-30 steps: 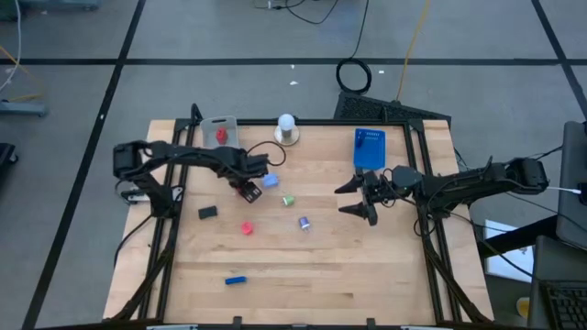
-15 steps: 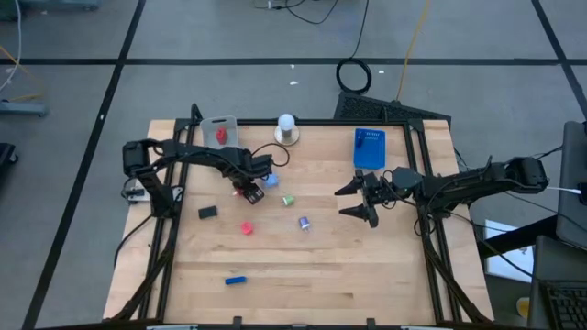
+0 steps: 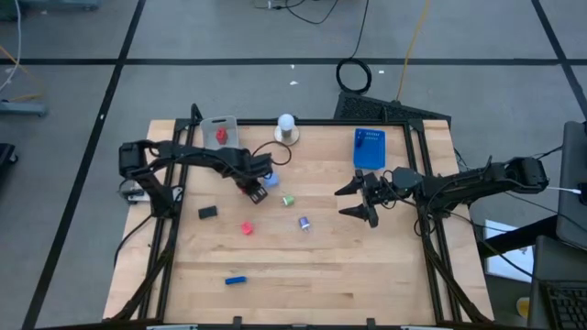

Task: Pick & Place Office items
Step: Put the red charger adapter into the gray bin

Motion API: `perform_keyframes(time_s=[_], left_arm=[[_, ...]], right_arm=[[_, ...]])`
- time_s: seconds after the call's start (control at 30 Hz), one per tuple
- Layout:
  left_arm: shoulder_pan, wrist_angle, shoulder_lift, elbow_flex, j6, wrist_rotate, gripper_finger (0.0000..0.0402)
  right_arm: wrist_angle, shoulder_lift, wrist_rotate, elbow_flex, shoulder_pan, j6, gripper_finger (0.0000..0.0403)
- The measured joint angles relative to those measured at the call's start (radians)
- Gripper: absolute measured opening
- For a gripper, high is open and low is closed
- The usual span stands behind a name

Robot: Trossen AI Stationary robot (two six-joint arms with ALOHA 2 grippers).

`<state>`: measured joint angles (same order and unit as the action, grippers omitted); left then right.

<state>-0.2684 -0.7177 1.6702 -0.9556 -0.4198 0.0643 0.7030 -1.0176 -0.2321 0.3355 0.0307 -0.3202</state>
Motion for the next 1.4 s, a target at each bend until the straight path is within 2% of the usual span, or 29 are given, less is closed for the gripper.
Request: perform_keyframes(time_s=[0.13, 0.37, 0.63, 0.93, 1.17, 1.4], left_arm=[[0.025, 0.033, -0.052, -0.001, -0.002, 0.016, 0.0116], [0.07, 0.081, -0.216, -0.001, -0.034, 0.075, 0.0116], [0.069, 0.062, -0.445, -0.002, -0.025, 0.241, 0.0116], [-0.099, -0.026, -0.593, -0.003, 0.021, 0.378, 0.0116], [-0.246, -0.015, -0.584, -0.003, 0.088, 0.485, 0.0116], [-0.36, 0.04, -0.524, 0.059, 0.104, 0.489, 0.0116]], right_arm=[[0.004, 0.0, 0.0, 0.0, 0.0, 0.0, 0.0302], [0.003, 0.0, 0.001, 0.0, 0.0, 0.0, 0.0302], [0.004, 0.0, 0.001, 0.0, 0.0, 0.001, 0.0302], [0.003, 0.0, 0.001, 0.0, 0.0, 0.008, 0.0302], [0.003, 0.0, 0.001, 0.0, 0.0, 0.011, 0.0302], [0.0, 0.0, 0.001, 0.0, 0.0, 0.019, 0.0302]])
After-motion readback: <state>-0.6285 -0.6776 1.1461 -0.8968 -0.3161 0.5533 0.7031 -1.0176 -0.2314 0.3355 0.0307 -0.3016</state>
